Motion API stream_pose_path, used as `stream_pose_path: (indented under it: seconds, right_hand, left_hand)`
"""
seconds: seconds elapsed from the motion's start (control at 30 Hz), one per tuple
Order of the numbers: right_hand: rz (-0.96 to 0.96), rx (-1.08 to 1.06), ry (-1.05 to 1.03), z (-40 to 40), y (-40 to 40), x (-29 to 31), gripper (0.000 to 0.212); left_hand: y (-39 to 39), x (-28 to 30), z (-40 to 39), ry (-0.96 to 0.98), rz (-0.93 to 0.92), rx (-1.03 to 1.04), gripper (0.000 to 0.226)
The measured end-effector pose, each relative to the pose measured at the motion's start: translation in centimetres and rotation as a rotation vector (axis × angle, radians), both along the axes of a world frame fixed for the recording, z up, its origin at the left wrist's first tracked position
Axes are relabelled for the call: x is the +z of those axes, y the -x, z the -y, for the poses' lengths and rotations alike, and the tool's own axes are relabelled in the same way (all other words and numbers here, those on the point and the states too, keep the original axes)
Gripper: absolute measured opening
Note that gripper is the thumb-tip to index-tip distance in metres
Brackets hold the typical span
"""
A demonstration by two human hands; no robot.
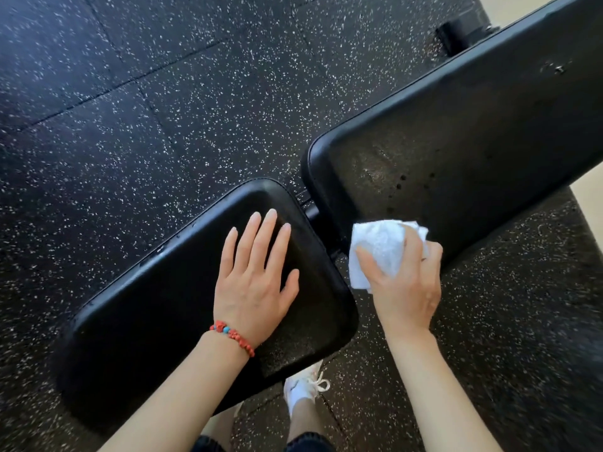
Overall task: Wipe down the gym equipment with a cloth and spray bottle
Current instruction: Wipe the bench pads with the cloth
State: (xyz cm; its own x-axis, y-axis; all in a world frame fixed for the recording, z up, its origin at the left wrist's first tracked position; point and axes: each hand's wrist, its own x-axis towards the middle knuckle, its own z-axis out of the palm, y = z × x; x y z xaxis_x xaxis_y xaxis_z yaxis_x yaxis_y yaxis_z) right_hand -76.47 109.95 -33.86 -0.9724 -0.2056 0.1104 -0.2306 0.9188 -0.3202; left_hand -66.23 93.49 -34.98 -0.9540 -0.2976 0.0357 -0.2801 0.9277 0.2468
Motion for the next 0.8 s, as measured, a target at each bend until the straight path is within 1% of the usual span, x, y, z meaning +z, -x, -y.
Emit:
stream_pose_path:
  seconds: [0.13,0.23,0.27,0.33,0.4,0.5,0.63,0.7,0.8]
  right_hand:
    - [0.067,-0.058,0.043,2.4,2.5,0.4,0.056]
    - [0.145,-0.154,0.136,5.9,8.0,0.7,0.056]
    - [0.142,-0.154,0.141,6.9,9.8,0.8,0.055]
    - [0.099,-0.084,0.124,7.6,11.7,0.7,0.054]
    - [0.064,-0.021,0.119,6.2,11.1,0.4,0.054]
    - [0.054,0.002,0.098,1.0,7.8,0.2,0.055]
    - [0.062,0.069,0.051,-4.5,5.1,0.5,0.05]
    - [0.067,0.099,0.036,-4.9,5.7,0.4,0.05]
    - [0.071,0.106,0.055,-2.9,9.3,0.3,0.053]
  left_hand:
    - [0.1,0.0,-0.1,-0.002,0.011,0.014,0.053]
    - [0.5,0.3,-0.4,-0.017,0.018,0.04,0.052]
    - [0.7,0.3,-0.6,-0.023,0.014,0.049,0.052]
    - [1.5,0.4,-1.0,-0.03,-0.001,0.049,0.051]
    - [2.8,0.6,-1.5,-0.04,-0.029,0.045,0.05]
    - [5.3,0.8,-2.6,-0.057,-0.065,0.049,0.05]
    - [8.1,0.4,-4.1,-0.06,-0.061,0.029,0.052]
    - [8.8,-0.1,-4.5,-0.05,-0.046,0.047,0.053]
    - [8.9,-0.6,-4.8,-0.019,-0.013,0.068,0.054]
